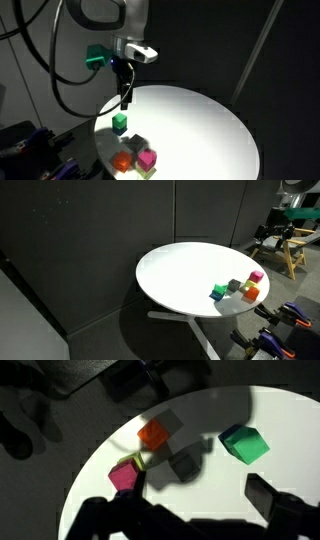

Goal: Put the pink block on the grey block

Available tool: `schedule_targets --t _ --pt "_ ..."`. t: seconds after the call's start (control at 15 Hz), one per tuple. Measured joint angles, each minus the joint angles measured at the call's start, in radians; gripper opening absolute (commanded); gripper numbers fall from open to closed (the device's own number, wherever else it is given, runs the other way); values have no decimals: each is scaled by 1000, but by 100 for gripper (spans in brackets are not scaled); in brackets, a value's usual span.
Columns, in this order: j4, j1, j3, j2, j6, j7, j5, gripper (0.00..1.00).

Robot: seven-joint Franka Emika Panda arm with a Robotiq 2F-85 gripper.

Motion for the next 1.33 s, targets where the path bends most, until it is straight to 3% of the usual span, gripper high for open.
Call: schedule_targets --t 1.33 --pt "-22 -3 -33 81 47 0 -28 100"
